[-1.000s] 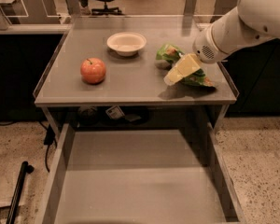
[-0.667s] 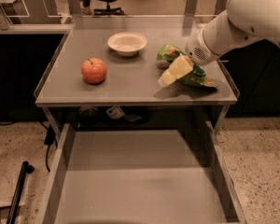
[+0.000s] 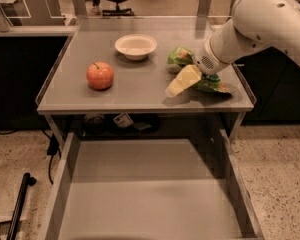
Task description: Place green rice chip bag into top drawer
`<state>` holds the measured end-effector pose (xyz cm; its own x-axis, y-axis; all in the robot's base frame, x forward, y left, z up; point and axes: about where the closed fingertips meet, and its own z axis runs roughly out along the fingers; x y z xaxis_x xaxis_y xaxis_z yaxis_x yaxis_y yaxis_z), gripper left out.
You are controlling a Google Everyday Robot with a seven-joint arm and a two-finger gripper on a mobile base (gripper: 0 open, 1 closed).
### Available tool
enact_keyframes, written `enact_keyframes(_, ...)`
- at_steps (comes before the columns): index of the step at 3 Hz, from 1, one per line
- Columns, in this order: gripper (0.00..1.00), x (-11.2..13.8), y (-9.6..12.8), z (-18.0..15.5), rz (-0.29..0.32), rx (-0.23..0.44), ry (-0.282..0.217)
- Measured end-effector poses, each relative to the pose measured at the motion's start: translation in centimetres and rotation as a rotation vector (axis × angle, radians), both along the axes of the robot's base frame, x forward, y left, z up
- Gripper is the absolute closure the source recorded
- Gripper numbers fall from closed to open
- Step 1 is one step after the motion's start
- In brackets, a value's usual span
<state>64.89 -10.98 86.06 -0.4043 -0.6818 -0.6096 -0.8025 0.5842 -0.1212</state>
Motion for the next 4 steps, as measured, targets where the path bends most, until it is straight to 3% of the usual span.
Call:
enact_keyframes(1, 0.05, 0.00, 0.00, 0.00, 0.000, 0.000, 0.000)
enact_keyframes(4, 0.77, 0.00, 0.01, -0.01, 0.000, 0.000, 0.000)
